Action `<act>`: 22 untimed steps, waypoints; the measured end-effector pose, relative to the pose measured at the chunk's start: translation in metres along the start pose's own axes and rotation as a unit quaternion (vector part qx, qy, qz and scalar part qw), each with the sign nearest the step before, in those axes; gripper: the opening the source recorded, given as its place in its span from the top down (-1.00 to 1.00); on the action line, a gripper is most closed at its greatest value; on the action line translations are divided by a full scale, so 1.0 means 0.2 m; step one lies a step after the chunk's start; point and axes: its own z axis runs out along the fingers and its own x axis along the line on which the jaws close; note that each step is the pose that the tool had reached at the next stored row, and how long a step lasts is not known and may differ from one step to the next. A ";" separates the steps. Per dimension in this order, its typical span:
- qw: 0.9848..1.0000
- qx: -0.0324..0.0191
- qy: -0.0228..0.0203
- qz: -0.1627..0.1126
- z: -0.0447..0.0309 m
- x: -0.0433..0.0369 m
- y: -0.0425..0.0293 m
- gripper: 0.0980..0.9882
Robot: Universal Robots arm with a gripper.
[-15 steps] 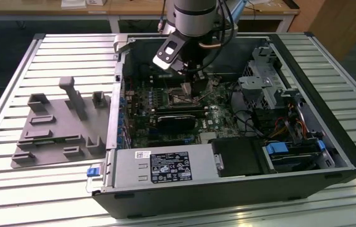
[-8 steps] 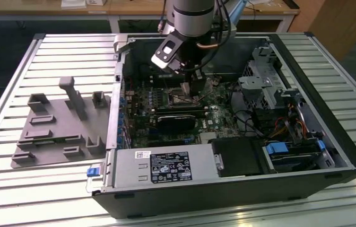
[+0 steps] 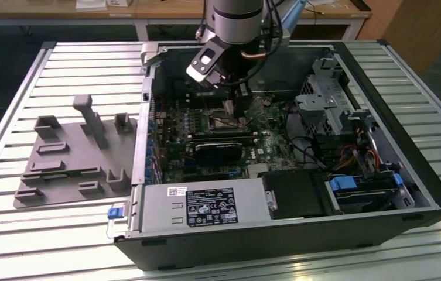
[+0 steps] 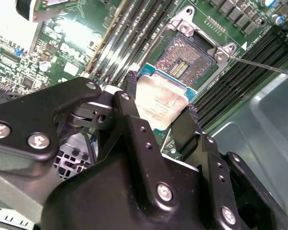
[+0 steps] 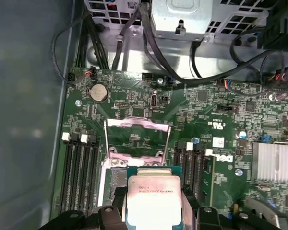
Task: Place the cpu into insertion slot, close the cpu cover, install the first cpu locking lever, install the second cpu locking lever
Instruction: 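Place the cpu into insertion slot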
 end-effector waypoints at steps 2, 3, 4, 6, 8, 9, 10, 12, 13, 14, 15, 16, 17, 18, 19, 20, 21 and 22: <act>1.000 0.000 0.000 0.004 0.009 0.010 -0.002 0.01; 1.000 0.000 -0.001 0.007 0.015 0.014 -0.003 0.01; 1.000 0.000 -0.001 0.009 0.022 0.018 -0.004 0.01; 1.000 0.000 -0.001 0.014 0.035 0.026 -0.008 0.01; 1.000 0.000 -0.002 0.017 0.049 0.035 -0.011 0.01; 1.000 0.000 -0.002 0.019 0.055 0.040 -0.013 0.01; 1.000 0.000 -0.002 0.020 0.061 0.044 -0.015 0.01; 1.000 0.000 -0.004 0.022 0.074 0.054 -0.020 0.01; 1.000 0.000 -0.005 0.023 0.080 0.059 -0.023 0.01; 1.000 0.000 -0.006 0.023 0.085 0.065 -0.026 0.01; 1.000 0.000 -0.007 0.023 0.089 0.072 -0.029 0.01; 1.000 0.000 -0.008 0.024 0.093 0.078 -0.032 0.01; 1.000 0.000 -0.010 0.024 0.098 0.083 -0.034 0.01; 1.000 0.000 -0.011 0.024 0.103 0.087 -0.037 0.01; 1.000 0.000 -0.012 0.025 0.108 0.091 -0.039 0.01; 1.000 0.000 -0.013 0.025 0.115 0.094 -0.042 0.01; 1.000 0.000 -0.014 0.026 0.120 0.096 -0.045 0.01; 1.000 0.000 -0.014 0.027 0.126 0.097 -0.049 0.01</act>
